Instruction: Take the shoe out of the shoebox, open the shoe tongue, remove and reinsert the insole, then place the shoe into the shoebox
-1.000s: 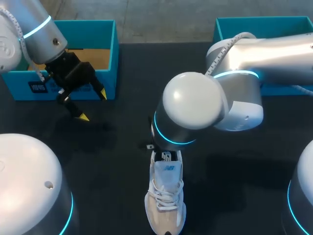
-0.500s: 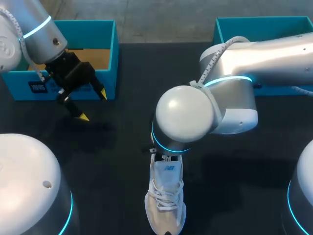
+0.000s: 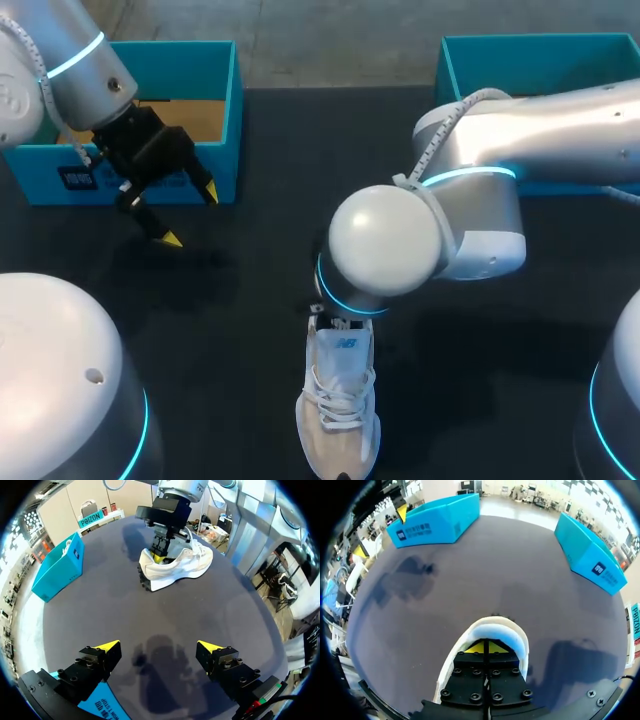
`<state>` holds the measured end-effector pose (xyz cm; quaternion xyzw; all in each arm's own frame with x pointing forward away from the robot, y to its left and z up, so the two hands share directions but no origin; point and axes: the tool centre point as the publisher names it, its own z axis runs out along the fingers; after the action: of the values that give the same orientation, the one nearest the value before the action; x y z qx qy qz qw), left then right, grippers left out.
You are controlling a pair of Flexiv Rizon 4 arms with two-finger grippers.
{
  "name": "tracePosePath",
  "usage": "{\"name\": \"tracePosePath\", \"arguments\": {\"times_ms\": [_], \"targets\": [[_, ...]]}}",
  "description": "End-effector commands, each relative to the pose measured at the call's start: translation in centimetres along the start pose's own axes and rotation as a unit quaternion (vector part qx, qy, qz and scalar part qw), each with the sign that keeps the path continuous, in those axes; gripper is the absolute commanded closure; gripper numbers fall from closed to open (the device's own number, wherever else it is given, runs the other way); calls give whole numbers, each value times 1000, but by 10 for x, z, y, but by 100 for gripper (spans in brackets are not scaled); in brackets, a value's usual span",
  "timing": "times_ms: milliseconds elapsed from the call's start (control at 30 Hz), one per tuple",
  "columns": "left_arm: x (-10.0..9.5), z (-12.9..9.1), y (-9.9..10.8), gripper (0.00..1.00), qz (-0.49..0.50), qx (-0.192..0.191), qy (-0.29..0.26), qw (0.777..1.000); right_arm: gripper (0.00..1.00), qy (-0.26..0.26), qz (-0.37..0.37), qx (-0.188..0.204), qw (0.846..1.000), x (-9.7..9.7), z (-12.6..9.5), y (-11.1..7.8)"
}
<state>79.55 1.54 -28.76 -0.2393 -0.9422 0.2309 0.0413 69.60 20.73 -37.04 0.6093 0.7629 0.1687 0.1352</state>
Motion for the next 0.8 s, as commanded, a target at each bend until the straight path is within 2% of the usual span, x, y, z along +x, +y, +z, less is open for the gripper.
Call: {"name": "tracePosePath", "arguments": {"times_ms": [33, 400, 633, 800], "targets": [[0, 0, 0, 0, 0, -1, 0, 1000, 100, 2, 132, -59, 989, 4, 16, -10], [0, 0, 0, 0, 0, -1, 0, 1000, 100, 4, 134, -39, 990, 8, 33, -21], [0, 0, 0, 0, 0, -1, 0, 1000, 100, -17, 120, -62, 991, 8, 3, -8], [0, 0, 0, 0, 0, -1, 0, 1000, 100, -25, 105, -58, 992, 9, -5, 2]]}}
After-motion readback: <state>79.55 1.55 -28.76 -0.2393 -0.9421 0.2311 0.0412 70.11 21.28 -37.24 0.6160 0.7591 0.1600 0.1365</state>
